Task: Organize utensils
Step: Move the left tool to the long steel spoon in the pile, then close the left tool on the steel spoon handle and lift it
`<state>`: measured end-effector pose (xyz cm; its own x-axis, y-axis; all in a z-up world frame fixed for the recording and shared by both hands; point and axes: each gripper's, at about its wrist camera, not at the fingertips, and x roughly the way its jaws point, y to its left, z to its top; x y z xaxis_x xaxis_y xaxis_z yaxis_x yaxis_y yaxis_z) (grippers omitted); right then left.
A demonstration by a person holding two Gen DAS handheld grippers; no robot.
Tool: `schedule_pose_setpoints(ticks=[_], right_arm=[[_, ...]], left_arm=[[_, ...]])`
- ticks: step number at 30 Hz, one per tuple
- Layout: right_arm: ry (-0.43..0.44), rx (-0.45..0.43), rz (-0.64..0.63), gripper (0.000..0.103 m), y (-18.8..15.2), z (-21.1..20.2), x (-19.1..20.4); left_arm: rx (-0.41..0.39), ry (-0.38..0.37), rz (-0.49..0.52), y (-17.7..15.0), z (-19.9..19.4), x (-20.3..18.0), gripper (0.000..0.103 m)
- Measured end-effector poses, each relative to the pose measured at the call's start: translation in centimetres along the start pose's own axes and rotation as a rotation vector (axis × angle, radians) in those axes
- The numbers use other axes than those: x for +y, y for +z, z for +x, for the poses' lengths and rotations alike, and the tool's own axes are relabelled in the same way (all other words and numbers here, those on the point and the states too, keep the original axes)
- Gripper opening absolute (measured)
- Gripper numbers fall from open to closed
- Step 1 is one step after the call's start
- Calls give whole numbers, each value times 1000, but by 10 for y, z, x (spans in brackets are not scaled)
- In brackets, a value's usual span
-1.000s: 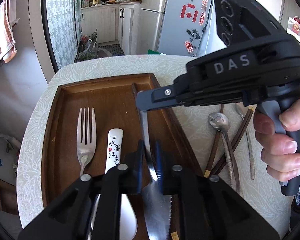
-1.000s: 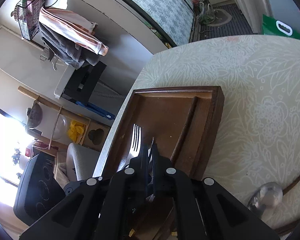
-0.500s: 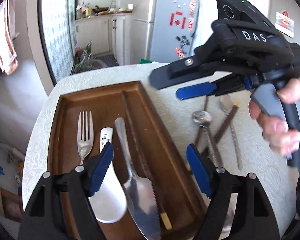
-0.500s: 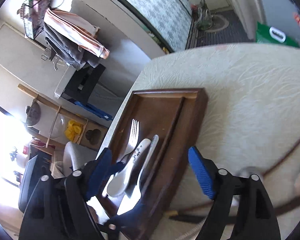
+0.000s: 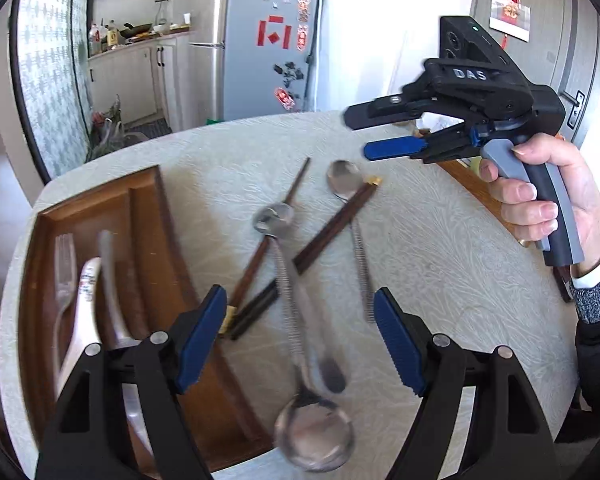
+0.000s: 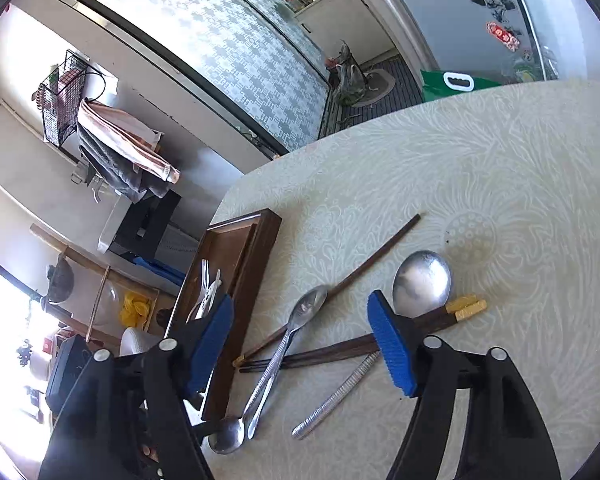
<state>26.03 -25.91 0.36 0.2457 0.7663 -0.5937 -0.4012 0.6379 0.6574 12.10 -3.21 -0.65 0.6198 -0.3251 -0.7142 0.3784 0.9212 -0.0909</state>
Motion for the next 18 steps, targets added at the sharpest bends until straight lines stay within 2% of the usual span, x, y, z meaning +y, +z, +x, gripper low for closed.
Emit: schedule_pose_setpoints(ticks=[2,5,9,18], right_arm=[[2,29,10,53,-6,16,-1],[20,85,41,37,-13,43,-3],[41,121,67,32,-17,64,-2],[18,135,90,27,-14,78,-1]], left_arm=[[11,-14,4,-1,12,-8,78],[41,-31,-6,-1,28,-15,68],[55,-24,-11,0,38,-16,61],[75,-27,-23,-2,47,-9,61]])
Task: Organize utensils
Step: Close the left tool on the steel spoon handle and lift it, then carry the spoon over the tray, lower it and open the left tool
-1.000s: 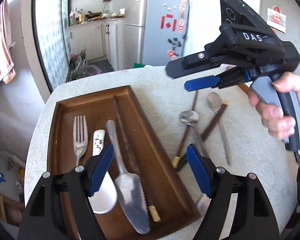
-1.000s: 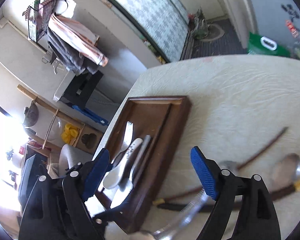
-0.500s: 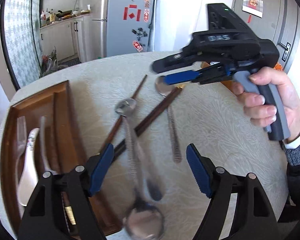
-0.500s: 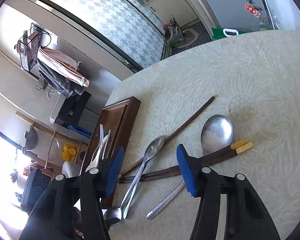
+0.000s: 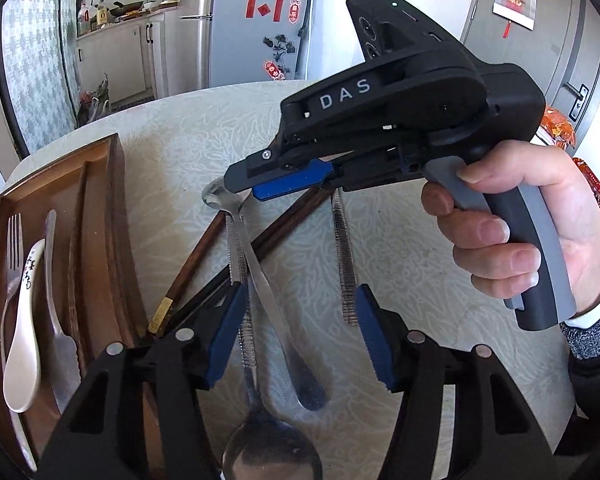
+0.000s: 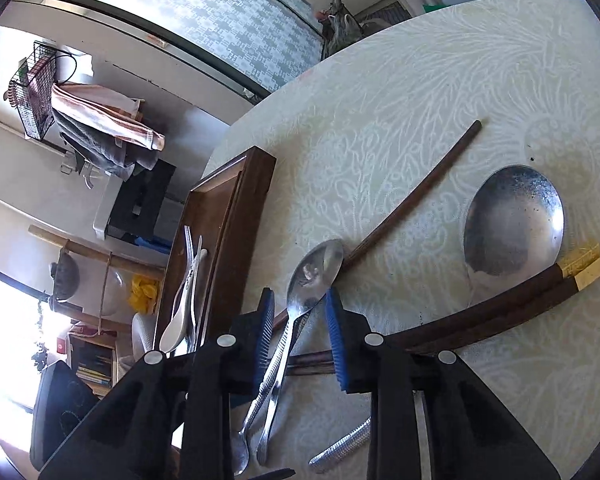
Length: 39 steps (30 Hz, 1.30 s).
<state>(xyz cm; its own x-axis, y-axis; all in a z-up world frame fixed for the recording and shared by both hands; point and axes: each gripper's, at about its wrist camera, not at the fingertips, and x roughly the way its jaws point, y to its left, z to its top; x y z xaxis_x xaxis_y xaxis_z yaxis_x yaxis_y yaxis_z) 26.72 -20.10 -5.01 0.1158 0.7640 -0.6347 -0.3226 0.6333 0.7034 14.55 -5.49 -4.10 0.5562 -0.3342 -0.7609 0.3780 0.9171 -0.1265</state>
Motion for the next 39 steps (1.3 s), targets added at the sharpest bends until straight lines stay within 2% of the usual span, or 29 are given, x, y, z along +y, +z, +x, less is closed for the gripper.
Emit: schedule_pose_setpoints(ticks=[4,6,9,13,17,23,26,27,28,29,30,39], right_arm=[[10,0,20,24,2,6,-4],[9,-11,26,15,3,5,-5],[18,-14,25,13,3,5,-5],[46,-18,34,10,3,4,-4],[86,-40,35,2,1,-6,2],[149,-80,45,1,-2,-25,10],[182,-107,52,1,-3,-36,14],[189,-115,46,1,-4,-40,16],[196,-120,42,1,-4,-43,18],[190,-131,37,1,-4,-47,19],[178,-146,25,1,-3,-52,21],[178,-173,19,1,-1,-67,28]], left_arm=[[-5,-2,-1,0,1,1,61],[-6,-1,0,-1,0,1,61],[-6,-2,5,-2,1,1,61],[-8,-1,5,-4,3,0,61],[-10,5,-10,-4,2,1,61],[-22,-3,-13,5,-2,-4,61],[-25,-8,-12,8,0,-7,54],[-24,-12,-16,9,1,-7,47],[-20,-20,-19,9,2,-8,35],[-17,-23,-21,9,3,-8,29],[-15,-22,-20,9,4,-9,16],[-51,-7,-15,13,-9,-6,12]])
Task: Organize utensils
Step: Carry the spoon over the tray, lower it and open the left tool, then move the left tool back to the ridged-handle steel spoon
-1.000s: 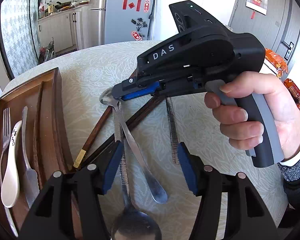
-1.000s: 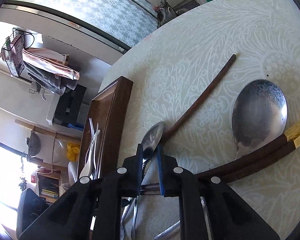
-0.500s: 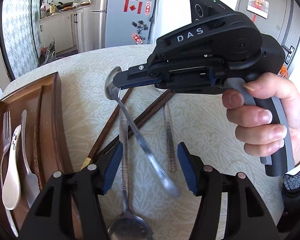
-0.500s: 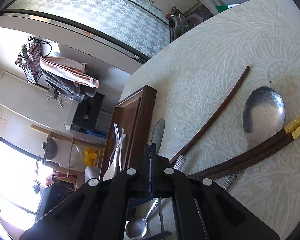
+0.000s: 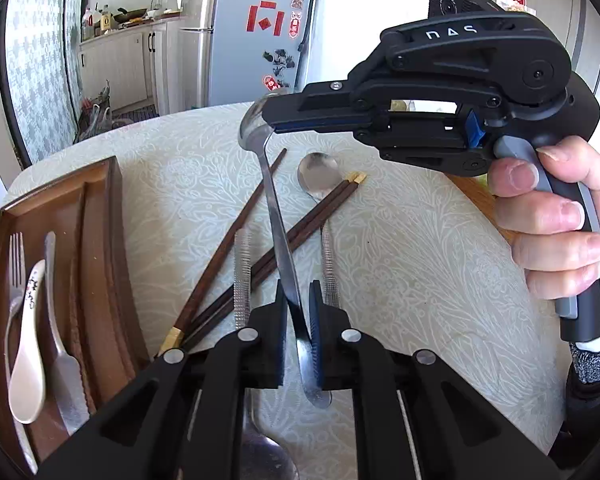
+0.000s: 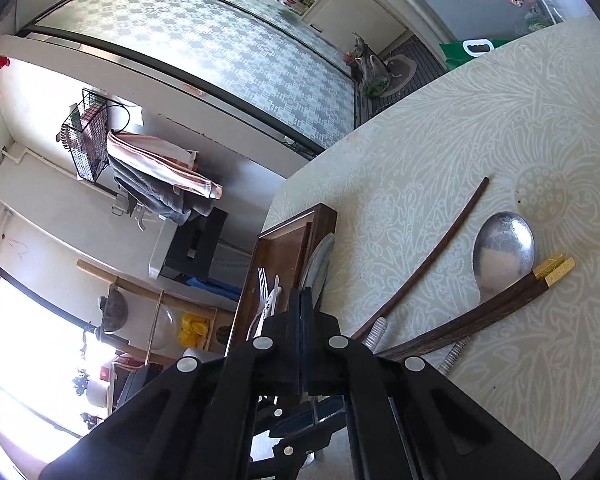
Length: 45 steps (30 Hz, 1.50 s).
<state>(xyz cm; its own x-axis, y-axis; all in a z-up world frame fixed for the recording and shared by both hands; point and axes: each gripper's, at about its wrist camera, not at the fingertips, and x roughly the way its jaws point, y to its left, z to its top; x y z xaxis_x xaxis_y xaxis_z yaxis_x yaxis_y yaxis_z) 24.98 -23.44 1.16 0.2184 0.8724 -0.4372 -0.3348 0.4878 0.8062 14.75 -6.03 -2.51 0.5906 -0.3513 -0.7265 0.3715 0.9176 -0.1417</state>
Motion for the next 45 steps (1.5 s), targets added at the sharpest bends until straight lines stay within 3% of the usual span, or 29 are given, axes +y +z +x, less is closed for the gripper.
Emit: schedule_pose_setpoints(ticks=[6,17,24,38,40,42,43,45], right_arm=[[8,20,-33,1,4,16,23],[45,126,-69,1,-2,106,68],[8,173,-44,2,-4,142,59],[-46,231,5,6,-7,166,36],[-52,234,6,15,-8,166,36],[-41,238,2,43,-10,165,38],[-35,239,-1,46,-11,163,40],[-58,224,-17,63,-11,158,45]], left_arm=[[-26,28,-12,0,-21,14,12],[-23,139,-103,-26,-61,86,11],[24,160,-129,-35,-56,112,10],[28,167,-136,-36,-53,113,13],[30,165,-138,-36,-53,111,24],[31,170,-132,-35,-52,107,33],[33,173,-132,-35,-52,106,41],[33,172,-136,-35,-53,105,47]])
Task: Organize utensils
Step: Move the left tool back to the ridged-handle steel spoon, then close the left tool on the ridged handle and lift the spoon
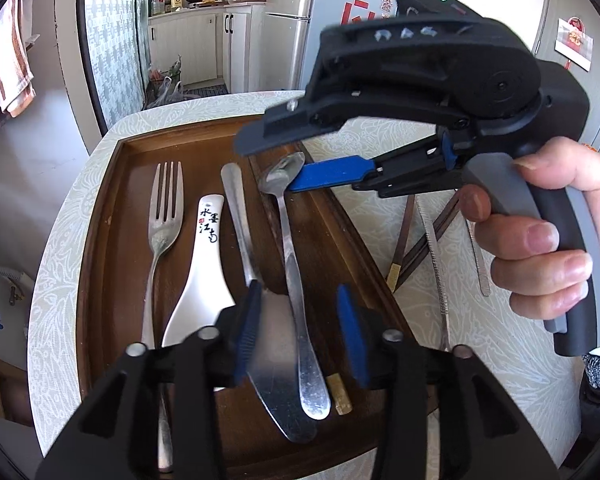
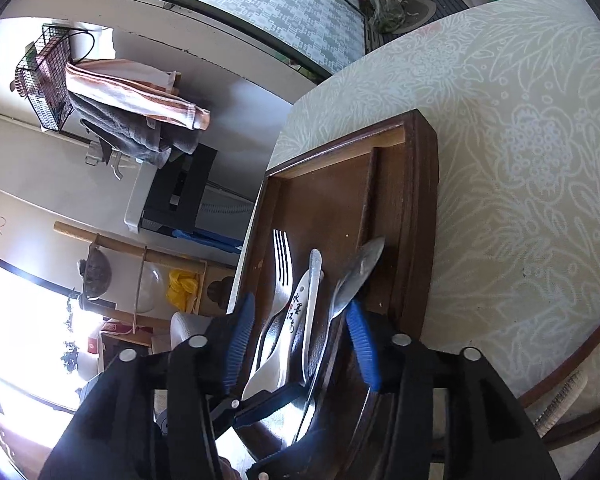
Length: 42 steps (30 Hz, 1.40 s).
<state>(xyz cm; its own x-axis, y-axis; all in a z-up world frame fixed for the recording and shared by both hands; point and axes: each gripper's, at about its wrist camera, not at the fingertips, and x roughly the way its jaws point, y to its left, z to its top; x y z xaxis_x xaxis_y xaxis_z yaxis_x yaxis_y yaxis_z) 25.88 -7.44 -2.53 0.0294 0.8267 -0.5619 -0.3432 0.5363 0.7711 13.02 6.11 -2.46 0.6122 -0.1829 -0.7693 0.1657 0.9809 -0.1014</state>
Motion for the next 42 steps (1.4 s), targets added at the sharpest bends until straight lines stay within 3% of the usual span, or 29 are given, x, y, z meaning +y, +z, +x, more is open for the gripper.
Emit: schedule_pose_setpoints(ticks=[4,7,13,18,22,28,34,42], right_arm=[[0,-19,-23,68,-3,-19,4],[-10,-47,-45,73,-5,-44,4],[-50,-163,-73,76,-9,-120,-12],[-77,-240,-57,76,-20,-174,-45],[-101,-258,-24,76,-25,-192,-73],[-88,-220,23,76,-31,-183,-105],[-76,-127,-49,67,-41,-147,-87],[-107,-82,-109,59,-47,-123,-70]], left_arm=[[-30,-21,-5,1,-11,-3,65],[-60,-10,22,1,-26,-10,70],[-102,-29,109,1,-43,-43,71],[-75,-92,178,1,-30,-77,71],[-51,-116,207,3,-15,-94,71],[-13,-150,212,0,2,-107,71],[36,-130,206,-4,22,-112,61],[55,-84,175,4,36,-106,51]])
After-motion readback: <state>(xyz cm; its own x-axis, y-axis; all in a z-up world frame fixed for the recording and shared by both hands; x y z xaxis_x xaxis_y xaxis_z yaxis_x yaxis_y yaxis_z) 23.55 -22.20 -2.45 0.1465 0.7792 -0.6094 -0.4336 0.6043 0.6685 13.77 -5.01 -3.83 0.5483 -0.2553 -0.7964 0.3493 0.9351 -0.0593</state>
